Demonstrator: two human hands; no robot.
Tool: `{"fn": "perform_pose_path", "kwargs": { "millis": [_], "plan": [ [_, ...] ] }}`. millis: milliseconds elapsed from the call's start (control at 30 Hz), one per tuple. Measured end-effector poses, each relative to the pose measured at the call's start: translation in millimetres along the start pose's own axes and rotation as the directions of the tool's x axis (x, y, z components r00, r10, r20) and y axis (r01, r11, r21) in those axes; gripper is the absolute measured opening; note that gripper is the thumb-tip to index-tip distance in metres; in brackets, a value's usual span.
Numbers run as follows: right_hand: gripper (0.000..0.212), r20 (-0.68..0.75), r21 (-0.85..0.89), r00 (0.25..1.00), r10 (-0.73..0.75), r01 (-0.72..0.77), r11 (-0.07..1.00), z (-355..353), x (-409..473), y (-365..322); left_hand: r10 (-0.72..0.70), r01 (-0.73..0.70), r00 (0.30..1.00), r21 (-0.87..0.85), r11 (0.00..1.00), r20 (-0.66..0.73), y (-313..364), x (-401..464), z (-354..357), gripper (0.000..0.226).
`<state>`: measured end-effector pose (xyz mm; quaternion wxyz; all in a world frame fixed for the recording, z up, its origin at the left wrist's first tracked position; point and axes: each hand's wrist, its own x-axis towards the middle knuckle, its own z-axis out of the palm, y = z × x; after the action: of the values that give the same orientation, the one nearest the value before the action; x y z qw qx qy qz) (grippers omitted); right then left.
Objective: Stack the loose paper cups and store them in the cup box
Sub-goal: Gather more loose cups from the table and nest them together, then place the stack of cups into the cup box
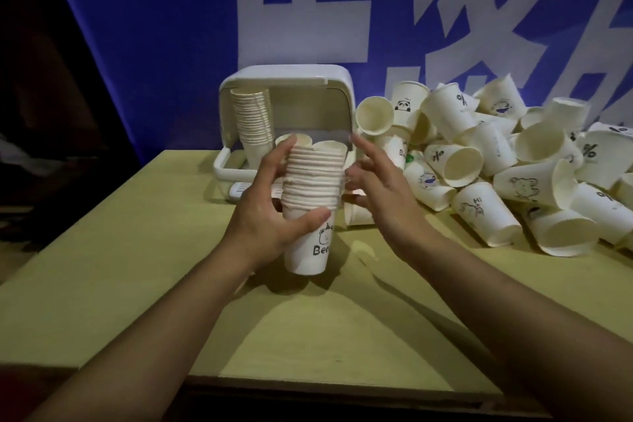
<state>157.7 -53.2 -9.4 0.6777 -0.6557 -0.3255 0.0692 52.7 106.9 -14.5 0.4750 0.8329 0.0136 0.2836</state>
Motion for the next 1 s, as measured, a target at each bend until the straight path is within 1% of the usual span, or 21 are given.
{"fn": "perform_pose_path", "kwargs": {
  "millis": [67,133,167,267,400,500,633,733,833,900,1000],
  "plan": [
    [0.032,0.037,0.109,0.994,0.101,-0.105,0.989,10,7,10,0.024,-0.022,0.995,0.022,1.0,-0.099,-5,13,-14,0.093],
    [0.026,0.101,0.138,0.977,0.189,-0.202,0.97,20,8,25,0.053,-0.046,0.98,0.043,0.998,-0.19,-10,29,-26,0.092],
    [0.026,0.133,0.136,0.969,0.209,-0.226,0.965,23,8,33,0.06,-0.051,0.973,0.05,0.997,-0.221,-11,38,-30,0.092],
    [0.029,0.184,0.094,0.96,0.211,-0.231,0.968,28,5,58,0.086,-0.067,0.954,0.075,0.995,-0.286,-13,64,-36,0.092],
    [0.033,0.173,0.072,0.964,0.203,-0.218,0.973,25,6,68,0.116,-0.108,0.914,0.043,0.993,-0.389,-22,100,-30,0.096],
    [0.028,0.188,0.093,0.956,0.224,-0.245,0.965,24,7,73,0.145,-0.139,0.879,0.047,0.989,-0.455,-33,122,-21,0.094],
    [0.023,0.208,0.121,0.945,0.254,-0.283,0.951,24,9,76,0.227,-0.201,0.815,0.108,0.974,-0.533,-48,140,-5,0.091],
    [0.023,0.205,0.155,0.94,0.271,-0.305,0.94,23,11,75,0.253,-0.228,0.788,0.117,0.967,-0.562,-59,147,3,0.09],
    [0.024,0.207,0.155,0.941,0.269,-0.303,0.94,23,10,74,0.238,-0.214,0.794,0.109,0.971,-0.56,-61,147,12,0.088],
    [0.024,0.201,0.156,0.942,0.268,-0.301,0.941,23,9,74,0.227,-0.178,0.808,0.142,0.974,-0.544,-62,144,16,0.088],
    [0.024,0.192,0.16,0.946,0.262,-0.293,0.943,23,10,73,0.154,-0.045,0.87,0.235,0.971,-0.469,-69,136,20,0.092]
  ]
}}
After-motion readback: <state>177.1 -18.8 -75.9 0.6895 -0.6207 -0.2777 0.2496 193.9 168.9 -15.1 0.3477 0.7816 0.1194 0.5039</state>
